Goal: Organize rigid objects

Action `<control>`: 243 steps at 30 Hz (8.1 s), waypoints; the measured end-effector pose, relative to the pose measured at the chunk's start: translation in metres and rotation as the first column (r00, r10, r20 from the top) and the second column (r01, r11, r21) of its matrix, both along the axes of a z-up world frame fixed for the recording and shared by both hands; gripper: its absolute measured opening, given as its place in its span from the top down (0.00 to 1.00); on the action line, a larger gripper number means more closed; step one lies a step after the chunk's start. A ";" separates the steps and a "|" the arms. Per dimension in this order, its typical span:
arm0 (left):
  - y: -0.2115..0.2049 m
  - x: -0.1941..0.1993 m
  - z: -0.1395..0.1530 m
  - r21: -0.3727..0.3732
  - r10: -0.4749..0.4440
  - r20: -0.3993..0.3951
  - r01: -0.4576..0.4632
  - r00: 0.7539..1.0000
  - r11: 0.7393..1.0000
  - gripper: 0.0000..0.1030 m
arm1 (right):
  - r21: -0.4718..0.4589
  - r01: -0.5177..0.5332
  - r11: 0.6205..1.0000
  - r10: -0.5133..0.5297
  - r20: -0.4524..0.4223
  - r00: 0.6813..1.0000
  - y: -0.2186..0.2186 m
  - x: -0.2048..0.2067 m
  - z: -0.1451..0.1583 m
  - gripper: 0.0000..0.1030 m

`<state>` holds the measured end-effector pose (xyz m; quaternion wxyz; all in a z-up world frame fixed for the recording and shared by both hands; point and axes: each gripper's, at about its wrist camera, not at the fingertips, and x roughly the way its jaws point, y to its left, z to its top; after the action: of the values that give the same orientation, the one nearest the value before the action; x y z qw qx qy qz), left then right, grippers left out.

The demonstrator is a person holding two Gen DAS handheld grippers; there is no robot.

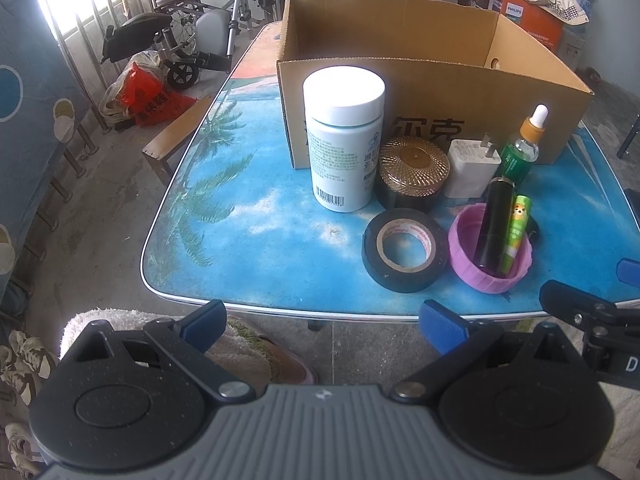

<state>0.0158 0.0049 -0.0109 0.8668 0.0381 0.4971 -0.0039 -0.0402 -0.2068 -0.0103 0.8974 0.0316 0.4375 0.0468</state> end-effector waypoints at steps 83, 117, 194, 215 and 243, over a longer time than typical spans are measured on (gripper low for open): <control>-0.082 0.050 -0.021 -0.139 -0.465 0.129 0.480 0.876 0.866 0.79 | 0.567 -0.019 0.824 -0.006 0.042 0.999 -0.072 0.070 -0.054 0.76; -0.036 0.056 -0.018 -0.386 -0.362 0.191 0.409 0.912 0.827 0.89 | 0.836 0.238 0.494 -0.108 -0.213 0.971 -0.087 0.058 -0.072 0.67; -0.090 -0.003 0.009 -0.044 -0.522 0.372 0.576 0.768 0.816 0.85 | 0.584 -0.179 0.792 0.067 0.207 0.976 -0.068 0.039 -0.005 0.84; -0.052 0.046 0.114 -0.059 -0.307 0.510 0.389 0.804 0.919 0.84 | 0.421 -0.414 0.807 0.256 0.382 0.888 -0.012 0.114 0.140 0.84; 0.008 0.211 0.057 -0.185 -0.170 0.221 0.213 0.960 0.959 0.83 | 0.532 -0.179 0.828 0.403 -0.343 0.848 0.087 0.396 0.004 0.85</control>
<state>0.2265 0.0128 0.0464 0.9077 -0.0041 0.3970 -0.1361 0.3554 -0.1199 -0.0062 0.7194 0.1940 0.6028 0.2856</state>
